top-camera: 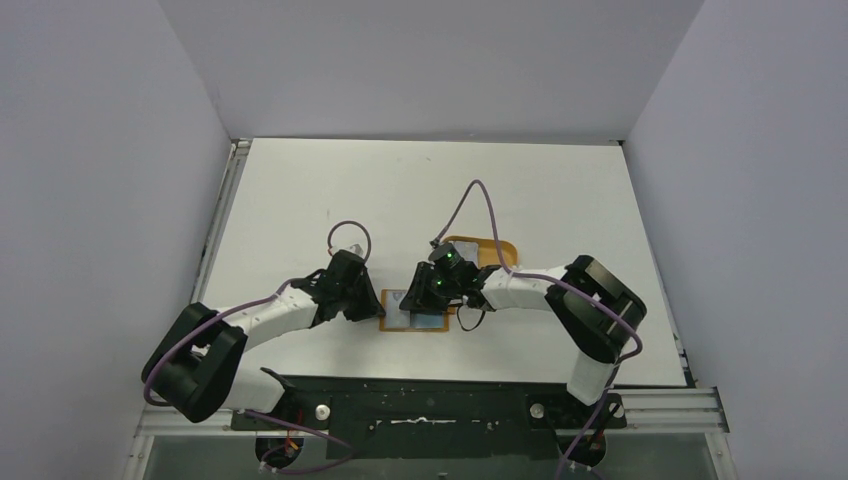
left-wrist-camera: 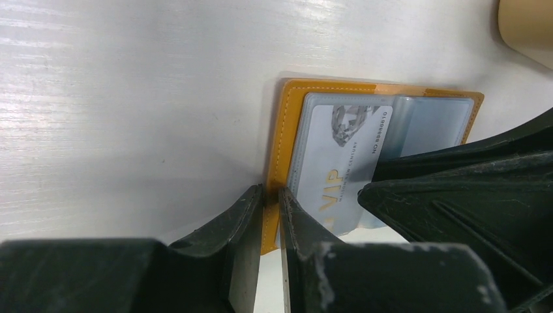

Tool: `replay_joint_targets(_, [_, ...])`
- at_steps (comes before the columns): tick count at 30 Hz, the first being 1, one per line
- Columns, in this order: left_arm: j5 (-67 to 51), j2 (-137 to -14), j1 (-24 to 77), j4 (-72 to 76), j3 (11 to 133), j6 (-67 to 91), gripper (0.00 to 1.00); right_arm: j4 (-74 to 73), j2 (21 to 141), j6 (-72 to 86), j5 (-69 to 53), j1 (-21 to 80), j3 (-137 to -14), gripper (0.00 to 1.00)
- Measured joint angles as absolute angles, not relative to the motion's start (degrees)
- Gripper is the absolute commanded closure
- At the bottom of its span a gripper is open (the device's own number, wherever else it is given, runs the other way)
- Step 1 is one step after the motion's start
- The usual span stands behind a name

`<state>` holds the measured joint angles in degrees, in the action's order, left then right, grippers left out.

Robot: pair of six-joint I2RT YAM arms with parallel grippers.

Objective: Put the credit cards into the card holder
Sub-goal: Insert the credit card into the card holder.

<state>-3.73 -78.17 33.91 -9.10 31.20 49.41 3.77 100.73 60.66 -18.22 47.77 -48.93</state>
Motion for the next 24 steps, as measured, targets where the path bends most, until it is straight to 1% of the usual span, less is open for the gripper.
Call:
replay_joint_targets(2, [-3.7,-78.0,33.9,-9.1,31.1,49.4,0.85,3.7,100.7,60.5,-18.2,47.8,-48.9,0.64])
replay_joint_targets(4, [-3.7,-77.7,33.9,-9.3,30.9,49.4,0.82,2.9,100.6,60.2,-18.2,47.8,-49.2,0.56])
replay_joint_targets(6, [-3.5,-77.0,33.9,-10.1,30.8,49.3,0.7,1.2,99.8,59.4,-17.7,47.9,-49.6,0.49])
replay_joint_targets(9, [-2.9,-75.2,33.9,-11.8,30.7,49.0,0.59,-3.0,97.0,57.8,-16.2,48.1,-49.9,0.41])
replay_joint_targets(12, [-1.9,-73.2,33.6,-14.0,30.7,48.7,0.49,-7.4,93.7,56.1,-14.3,48.1,-50.5,0.36])
replay_joint_targets(14, [-1.4,-72.3,33.5,-15.3,30.7,48.6,0.41,-9.8,91.7,55.0,-13.5,48.1,-50.9,0.35])
replay_joint_targets(18, [-0.1,-70.4,33.5,-18.8,31.4,48.1,0.25,-15.2,88.3,52.4,-11.0,48.0,-52.4,0.34])
replay_joint_targets(21, [1.1,-67.7,33.4,-21.6,32.9,47.4,0.16,-20.5,84.1,49.7,-7.3,47.4,-53.7,0.35])
replay_joint_targets(24, [2.7,-63.8,33.3,-23.0,33.4,47.0,0.07,-24.4,76.7,46.7,-2.6,44.3,-53.5,0.35])
